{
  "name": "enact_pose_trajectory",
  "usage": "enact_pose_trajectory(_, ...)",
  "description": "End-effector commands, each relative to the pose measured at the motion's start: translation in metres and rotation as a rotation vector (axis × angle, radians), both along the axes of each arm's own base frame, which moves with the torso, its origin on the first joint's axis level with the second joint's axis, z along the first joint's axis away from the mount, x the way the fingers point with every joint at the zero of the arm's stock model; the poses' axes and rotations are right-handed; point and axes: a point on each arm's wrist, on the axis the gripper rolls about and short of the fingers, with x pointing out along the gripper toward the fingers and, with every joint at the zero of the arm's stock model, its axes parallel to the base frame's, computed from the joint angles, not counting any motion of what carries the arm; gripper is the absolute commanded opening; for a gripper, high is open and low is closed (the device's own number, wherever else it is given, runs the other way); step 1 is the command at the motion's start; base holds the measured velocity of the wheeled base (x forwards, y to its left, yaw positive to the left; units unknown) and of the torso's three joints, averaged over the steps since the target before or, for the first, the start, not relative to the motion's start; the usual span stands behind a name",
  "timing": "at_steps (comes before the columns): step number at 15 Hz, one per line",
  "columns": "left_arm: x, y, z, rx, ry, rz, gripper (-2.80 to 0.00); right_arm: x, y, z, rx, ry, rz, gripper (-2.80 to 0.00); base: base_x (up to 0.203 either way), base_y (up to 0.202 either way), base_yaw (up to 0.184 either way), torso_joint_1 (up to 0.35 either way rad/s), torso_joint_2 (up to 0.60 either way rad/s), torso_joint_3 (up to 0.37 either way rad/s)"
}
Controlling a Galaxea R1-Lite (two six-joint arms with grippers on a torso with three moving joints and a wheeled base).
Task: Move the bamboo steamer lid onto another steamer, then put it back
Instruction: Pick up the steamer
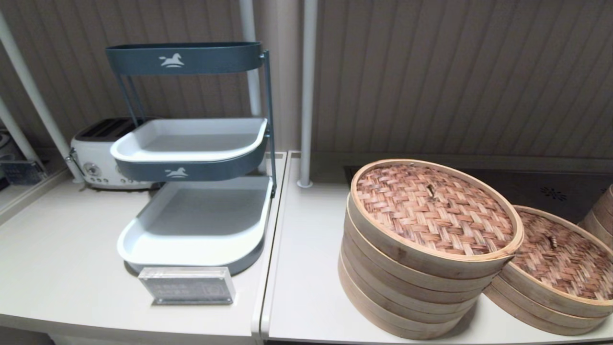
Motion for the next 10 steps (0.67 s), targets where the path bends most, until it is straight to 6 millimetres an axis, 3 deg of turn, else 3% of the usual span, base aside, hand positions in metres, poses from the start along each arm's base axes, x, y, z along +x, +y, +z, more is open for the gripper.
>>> enact_pose_trajectory(1,0.002,0.0,-0.008,0.0,0.026,0.0,-2.8,0.064,-0.003,0.021,0.042,0.176,-0.046,-2.8,0.0,0.0,0.0,0.0,0.0,0.0)
enact_pose_trajectory(5,0.002,0.0,-0.008,0.0,0.028,0.0,-2.8,0.139,-0.032,0.034,0.166,0.413,-0.294,-2.8,0.0,0.0,0.0,0.0,0.0,0.0)
enact_pose_trajectory(8,0.002,0.0,-0.008,0.0,0.027,0.0,-2.8,0.171,-0.07,0.033,0.257,0.59,-0.451,-2.8,0.0,0.0,0.0,0.0,0.0,0.0)
enact_pose_trajectory(10,0.002,0.0,-0.008,0.0,0.028,0.0,-2.8,0.192,-0.091,0.018,0.306,0.698,-0.493,-2.8,0.0,0.0,0.0,0.0,0.0,0.0)
